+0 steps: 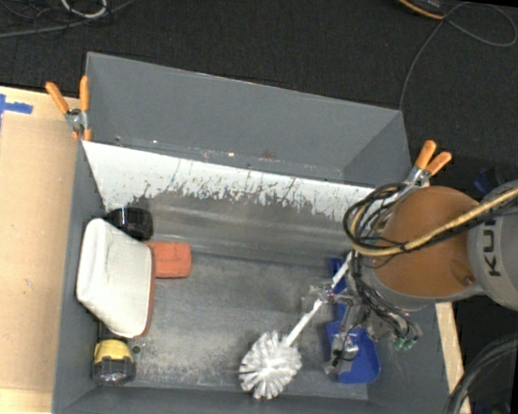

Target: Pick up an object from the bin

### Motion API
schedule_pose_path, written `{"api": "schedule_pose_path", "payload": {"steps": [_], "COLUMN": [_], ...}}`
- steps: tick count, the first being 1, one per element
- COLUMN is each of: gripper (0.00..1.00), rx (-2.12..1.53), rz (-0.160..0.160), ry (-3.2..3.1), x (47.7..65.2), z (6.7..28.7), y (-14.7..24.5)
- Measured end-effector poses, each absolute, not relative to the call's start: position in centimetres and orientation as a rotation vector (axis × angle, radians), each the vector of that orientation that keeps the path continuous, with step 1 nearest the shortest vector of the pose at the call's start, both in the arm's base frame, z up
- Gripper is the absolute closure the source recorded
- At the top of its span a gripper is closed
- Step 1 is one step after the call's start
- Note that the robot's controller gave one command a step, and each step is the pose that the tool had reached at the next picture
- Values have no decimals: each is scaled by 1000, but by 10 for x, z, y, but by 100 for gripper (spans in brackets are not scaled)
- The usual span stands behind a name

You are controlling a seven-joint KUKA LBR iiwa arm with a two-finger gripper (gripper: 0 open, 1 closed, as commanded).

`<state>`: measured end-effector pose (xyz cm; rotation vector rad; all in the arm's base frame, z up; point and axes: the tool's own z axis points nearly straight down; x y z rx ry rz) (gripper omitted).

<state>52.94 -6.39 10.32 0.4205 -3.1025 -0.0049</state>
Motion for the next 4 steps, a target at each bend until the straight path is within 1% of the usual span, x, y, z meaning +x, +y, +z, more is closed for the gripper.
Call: {"api": "schedule_pose_path", "payload": {"steps": [1,2,3,4], "gripper": [100,0,0,0], "rx": [694,692,691,852], "rz": [-8,-8,-8,-9], "ry": [-3054,-3056,-3056,-3030], "x": [572,572,572,562], "z": [128,128,129,90], "y": [35,35,35,18]}}
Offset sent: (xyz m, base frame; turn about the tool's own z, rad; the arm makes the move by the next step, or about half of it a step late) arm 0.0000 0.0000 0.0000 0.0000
